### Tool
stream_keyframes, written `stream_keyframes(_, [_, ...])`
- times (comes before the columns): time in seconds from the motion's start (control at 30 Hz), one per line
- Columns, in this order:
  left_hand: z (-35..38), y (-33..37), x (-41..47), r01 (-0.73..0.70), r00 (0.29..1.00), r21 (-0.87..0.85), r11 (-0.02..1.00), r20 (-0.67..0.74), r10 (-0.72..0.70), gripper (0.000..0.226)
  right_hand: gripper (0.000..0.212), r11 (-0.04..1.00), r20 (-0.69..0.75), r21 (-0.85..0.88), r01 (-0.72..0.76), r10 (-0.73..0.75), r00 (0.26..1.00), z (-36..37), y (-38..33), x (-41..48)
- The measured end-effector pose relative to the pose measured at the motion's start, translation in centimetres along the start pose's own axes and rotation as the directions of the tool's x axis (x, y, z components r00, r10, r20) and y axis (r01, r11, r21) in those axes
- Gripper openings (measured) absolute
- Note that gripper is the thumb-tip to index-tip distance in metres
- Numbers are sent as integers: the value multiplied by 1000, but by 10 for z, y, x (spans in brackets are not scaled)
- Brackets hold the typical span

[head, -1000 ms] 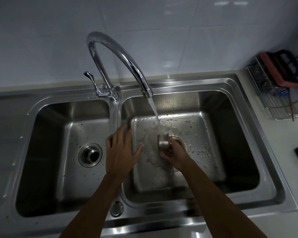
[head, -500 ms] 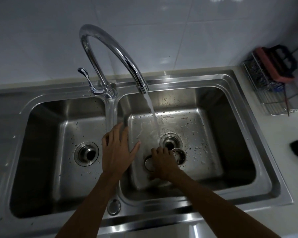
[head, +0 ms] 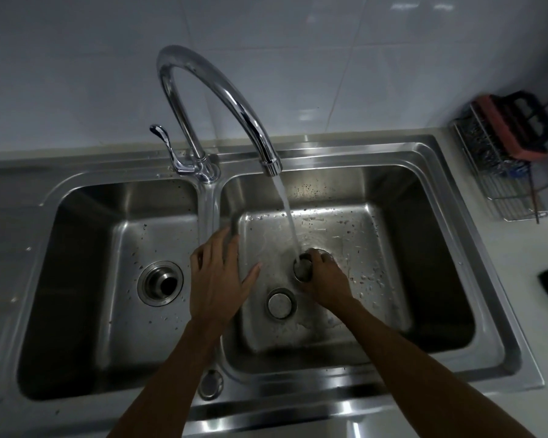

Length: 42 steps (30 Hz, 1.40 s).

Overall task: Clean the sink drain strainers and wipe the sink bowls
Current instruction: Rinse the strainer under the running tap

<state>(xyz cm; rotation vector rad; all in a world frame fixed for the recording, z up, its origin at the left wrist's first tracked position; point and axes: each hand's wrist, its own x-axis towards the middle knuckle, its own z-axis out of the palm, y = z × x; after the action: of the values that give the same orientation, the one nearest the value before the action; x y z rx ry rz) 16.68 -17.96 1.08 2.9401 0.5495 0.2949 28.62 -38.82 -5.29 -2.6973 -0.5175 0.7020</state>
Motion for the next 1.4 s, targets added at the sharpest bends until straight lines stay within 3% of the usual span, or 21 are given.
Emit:
stream_keyframes(0.17, [-3,1,1,26,999,-28,999,26,-26,74,80,999,-6,52,-7,8,1000,6,-17,15])
stream_keyframes(0.27, [-3,1,1,31,999,-27,999,27,-31,73,75,951,-43,295,-91,109,993,6,-11,16])
stream_keyframes(0.33, [-3,1,1,29,999,-17,999,26,-29,73,55,840,31,520,-158,167,986,1,-5,16])
stream_keyframes(0.4, [-4,1,1,30,999,-15,999,34,-29,74,29,547,256,776,-315,184,949,-7,-3,11])
stream_keyframes(0.43, [-3,2,1,31,999,-18,999,37,-30,74,29,320,398,842,-434,174,901,-10,-3,8])
stream_keyframes(0.5, [-4,2,1,33,999,-21,999,37,-32,75,38,-89,587,809,-581,75,806,-14,0,3])
stream_keyframes(0.57, [-5,2,1,34,999,-19,999,37,-33,75,50,-283,635,726,-627,-76,769,-15,4,0])
stream_keyframes(0.63, [-6,3,1,32,999,-15,999,38,-32,74,55,-323,634,679,-659,-195,748,-16,5,-2])
stream_keyframes(0.7, [-6,3,2,27,999,-16,999,41,-27,74,55,-288,641,687,-667,-193,743,-19,2,-4])
stream_keyframes(0.77, [-6,3,2,27,999,-18,999,39,-26,73,47,-168,637,750,-639,-75,767,-24,-3,-5])
stream_keyframes(0.8, [-5,2,1,24,999,-21,999,33,-23,73,40,-25,598,802,-597,20,801,-25,-5,-4])
stream_keyframes(0.87, [-5,2,1,15,1000,-26,1000,19,-15,73,43,402,372,807,-434,225,901,-24,-3,-5])
stream_keyframes(0.93, [-4,1,1,12,1000,-15,1000,10,-12,74,72,791,84,550,-270,269,960,-19,3,-8])
stream_keyframes(1.0, [-4,2,1,7,1000,-6,1000,1,-7,75,80,972,-24,158,-174,180,983,-14,10,-14])
stream_keyframes(1.07, [-4,2,1,4,1000,6,1000,-4,-4,76,83,985,20,-114,-132,135,991,-6,19,-19])
stream_keyframes(1.13, [-4,2,0,-1,1000,15,1000,-2,1,75,95,966,115,-236,-108,138,984,2,26,-24])
stream_keyframes(1.27, [-2,1,0,-9,1000,24,1000,13,9,74,115,948,217,-314,-54,127,968,16,34,-29])
stream_keyframes(1.4, [-3,2,-1,-57,998,68,996,40,54,74,111,930,251,-365,-42,141,957,15,24,-35])
